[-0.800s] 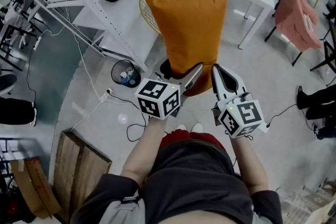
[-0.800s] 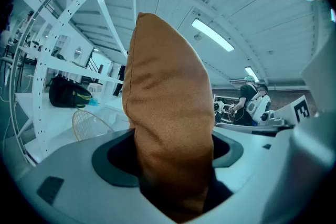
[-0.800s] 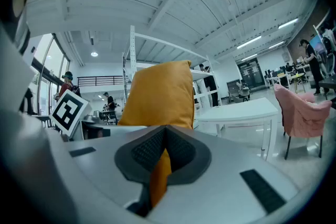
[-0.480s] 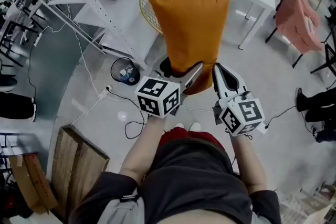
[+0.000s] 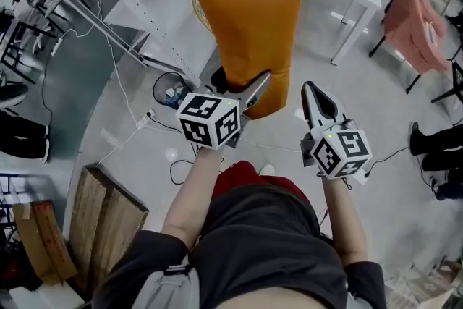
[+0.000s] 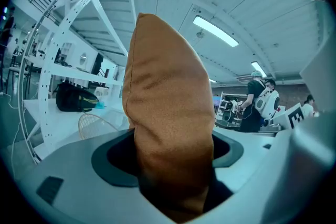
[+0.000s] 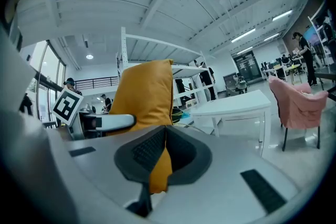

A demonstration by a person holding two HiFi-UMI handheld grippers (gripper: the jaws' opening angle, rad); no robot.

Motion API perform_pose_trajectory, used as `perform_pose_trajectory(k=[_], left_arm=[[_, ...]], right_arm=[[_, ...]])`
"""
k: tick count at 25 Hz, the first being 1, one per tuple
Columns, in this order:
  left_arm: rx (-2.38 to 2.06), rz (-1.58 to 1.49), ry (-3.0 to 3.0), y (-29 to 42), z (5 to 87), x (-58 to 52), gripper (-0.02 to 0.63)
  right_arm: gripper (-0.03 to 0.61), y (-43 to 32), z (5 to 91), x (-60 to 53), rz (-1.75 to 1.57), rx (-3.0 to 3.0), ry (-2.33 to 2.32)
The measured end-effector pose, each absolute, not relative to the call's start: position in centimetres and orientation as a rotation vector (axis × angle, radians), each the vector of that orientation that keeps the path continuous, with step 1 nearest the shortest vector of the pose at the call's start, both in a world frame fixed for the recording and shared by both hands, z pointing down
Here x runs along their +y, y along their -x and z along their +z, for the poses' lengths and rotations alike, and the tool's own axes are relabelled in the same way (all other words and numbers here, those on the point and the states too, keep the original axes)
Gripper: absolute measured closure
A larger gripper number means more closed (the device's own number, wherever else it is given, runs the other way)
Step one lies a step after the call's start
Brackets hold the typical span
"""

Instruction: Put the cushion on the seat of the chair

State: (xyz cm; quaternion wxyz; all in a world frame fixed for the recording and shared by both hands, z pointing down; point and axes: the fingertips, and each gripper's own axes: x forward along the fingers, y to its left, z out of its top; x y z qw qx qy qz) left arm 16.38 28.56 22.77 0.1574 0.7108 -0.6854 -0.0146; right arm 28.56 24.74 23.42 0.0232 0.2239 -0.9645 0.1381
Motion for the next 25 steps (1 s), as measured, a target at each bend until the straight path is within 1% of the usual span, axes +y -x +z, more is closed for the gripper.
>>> perform_pose_trajectory(k=[10,25], left_arm=[[-2.007,-0.038,-2.013,-16.6,22.2,27.2,0.239],[-2.038,-0.064,-1.991,-12.8,22.4,22.7,0.239]], right_arm=[[0.561,-29.8,23.0,23.0,0.428,-2.999,-0.698],[0.561,-26.7,23.7,18.7,0.435,-2.975,-0.692]])
